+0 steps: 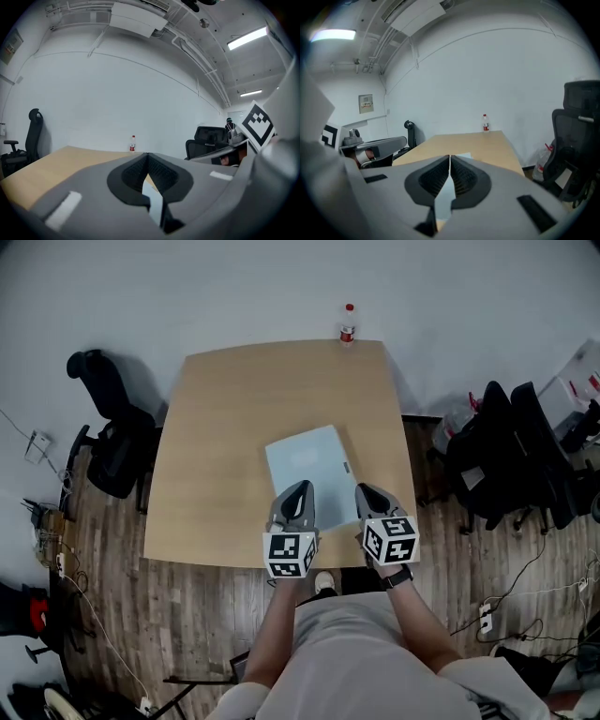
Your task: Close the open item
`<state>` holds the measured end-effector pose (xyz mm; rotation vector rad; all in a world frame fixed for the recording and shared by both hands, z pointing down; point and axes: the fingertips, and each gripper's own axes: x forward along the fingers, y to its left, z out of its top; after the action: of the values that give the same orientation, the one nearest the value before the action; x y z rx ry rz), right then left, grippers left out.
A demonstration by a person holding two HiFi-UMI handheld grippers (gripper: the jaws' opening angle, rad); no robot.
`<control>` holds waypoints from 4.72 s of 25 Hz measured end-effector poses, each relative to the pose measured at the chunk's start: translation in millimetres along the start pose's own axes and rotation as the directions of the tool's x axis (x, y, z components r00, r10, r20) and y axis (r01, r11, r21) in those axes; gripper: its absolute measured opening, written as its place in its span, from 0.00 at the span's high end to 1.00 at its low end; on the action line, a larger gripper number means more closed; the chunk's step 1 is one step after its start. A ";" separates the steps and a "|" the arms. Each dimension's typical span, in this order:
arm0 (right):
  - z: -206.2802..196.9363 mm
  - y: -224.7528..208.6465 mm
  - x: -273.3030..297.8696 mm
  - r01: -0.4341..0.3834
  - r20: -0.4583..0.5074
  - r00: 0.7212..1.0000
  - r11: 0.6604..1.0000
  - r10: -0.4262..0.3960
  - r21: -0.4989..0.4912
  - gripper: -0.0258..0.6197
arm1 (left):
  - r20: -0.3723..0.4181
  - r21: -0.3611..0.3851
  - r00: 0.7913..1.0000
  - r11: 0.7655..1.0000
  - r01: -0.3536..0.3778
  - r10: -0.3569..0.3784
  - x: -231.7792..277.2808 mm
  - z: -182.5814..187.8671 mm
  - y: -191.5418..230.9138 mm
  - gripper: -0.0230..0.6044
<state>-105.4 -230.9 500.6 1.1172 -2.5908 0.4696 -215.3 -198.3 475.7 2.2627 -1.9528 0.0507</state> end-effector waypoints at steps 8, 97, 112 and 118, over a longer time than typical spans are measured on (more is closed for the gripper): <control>-39.5 -31.1 30.6 0.007 -0.079 0.997 0.995 0.001 0.103 0.94 | -0.084 0.001 0.994 0.997 0.072 -0.072 44.7 -25.3 0.8 0.96; -163.5 -78.6 116.2 0.007 -0.473 0.870 0.956 0.139 0.293 0.89 | -0.740 0.043 0.651 0.953 0.300 -0.171 163.0 -235.1 -22.0 0.96; -80.7 -85.2 88.1 -0.014 -0.304 0.952 0.997 0.037 0.077 0.89 | -0.540 -0.037 0.815 0.973 0.229 -0.212 153.9 -157.5 -11.3 0.96; -35.9 -66.6 71.9 -0.032 -0.178 0.983 0.997 0.043 0.064 0.89 | -0.411 0.000 0.899 0.987 0.163 -0.148 127.6 -101.8 3.2 0.96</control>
<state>-99.1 -306.4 572.5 0.9974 -2.4586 0.6323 -191.7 -310.0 592.5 2.1961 -1.5615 0.5030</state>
